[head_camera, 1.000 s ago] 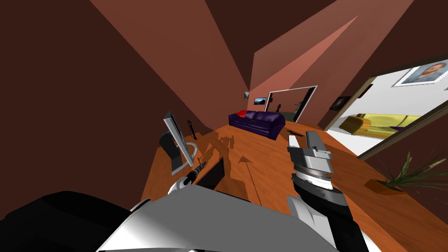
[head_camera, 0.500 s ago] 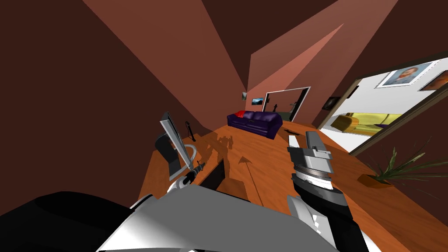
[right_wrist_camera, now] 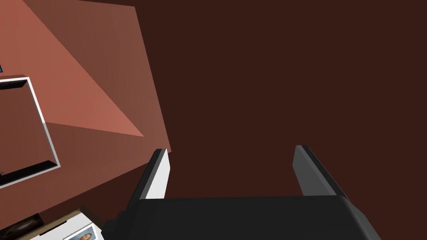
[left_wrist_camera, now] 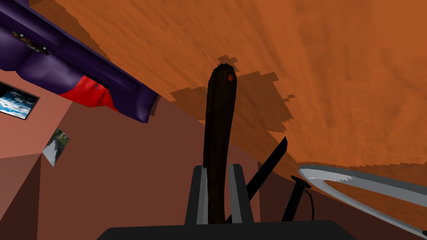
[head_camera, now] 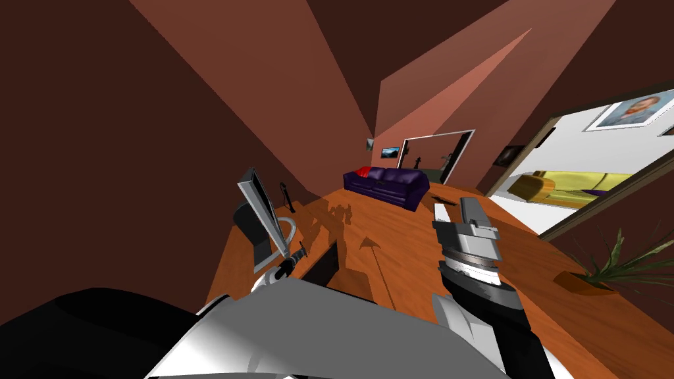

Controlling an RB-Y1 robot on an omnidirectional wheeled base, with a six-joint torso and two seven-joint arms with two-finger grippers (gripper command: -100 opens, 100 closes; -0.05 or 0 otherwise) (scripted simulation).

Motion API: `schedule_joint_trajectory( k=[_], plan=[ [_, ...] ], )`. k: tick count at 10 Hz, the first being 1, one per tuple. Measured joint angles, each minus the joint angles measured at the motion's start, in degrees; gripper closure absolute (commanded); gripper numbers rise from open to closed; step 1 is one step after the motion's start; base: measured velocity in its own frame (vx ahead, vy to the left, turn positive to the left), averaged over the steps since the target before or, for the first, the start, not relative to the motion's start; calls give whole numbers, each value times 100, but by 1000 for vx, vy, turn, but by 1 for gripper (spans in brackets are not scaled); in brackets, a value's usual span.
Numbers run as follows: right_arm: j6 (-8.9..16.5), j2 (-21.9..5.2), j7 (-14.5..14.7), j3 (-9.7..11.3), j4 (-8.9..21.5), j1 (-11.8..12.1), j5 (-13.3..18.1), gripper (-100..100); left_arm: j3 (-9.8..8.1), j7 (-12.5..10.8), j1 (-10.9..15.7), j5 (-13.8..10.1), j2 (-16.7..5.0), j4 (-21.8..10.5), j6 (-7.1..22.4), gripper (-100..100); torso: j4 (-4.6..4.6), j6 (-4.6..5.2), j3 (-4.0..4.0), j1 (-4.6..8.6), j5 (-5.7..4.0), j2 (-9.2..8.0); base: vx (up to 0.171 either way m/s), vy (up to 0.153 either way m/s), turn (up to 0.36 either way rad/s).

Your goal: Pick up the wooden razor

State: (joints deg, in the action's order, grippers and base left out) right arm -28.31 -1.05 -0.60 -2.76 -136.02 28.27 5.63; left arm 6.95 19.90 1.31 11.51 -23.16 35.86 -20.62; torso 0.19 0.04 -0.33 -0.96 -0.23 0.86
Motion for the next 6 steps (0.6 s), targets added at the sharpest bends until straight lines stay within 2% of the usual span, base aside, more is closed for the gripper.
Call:
schedule_joint_trajectory(
  k=[2,3,4,5,6],
  plan=[
    [0,0,0,0,0,0,0,0,4,3,8,2,5,6,-6,100,-2,-9,1,-12,2,-4,0,0,0],
    [0,0,0,0,0,0,0,0,4,3,8,2,5,6,-5,0,-2,-9,2,-13,2,-5,0,0,0],
    [0,0,0,0,0,0,0,0,4,3,8,2,5,6,-5,100,-2,-9,2,-14,2,-6,-77,14,-107],
    [0,0,0,0,0,-1,0,0,38,-63,38,-11,-32,5,36,100,2,-7,14,-19,4,-28,-48,11,-35],
    [0,0,0,0,0,0,0,0,44,-84,44,-13,-35,6,49,0,2,-12,14,-19,3,-26,-6,1,6]
  ],
)
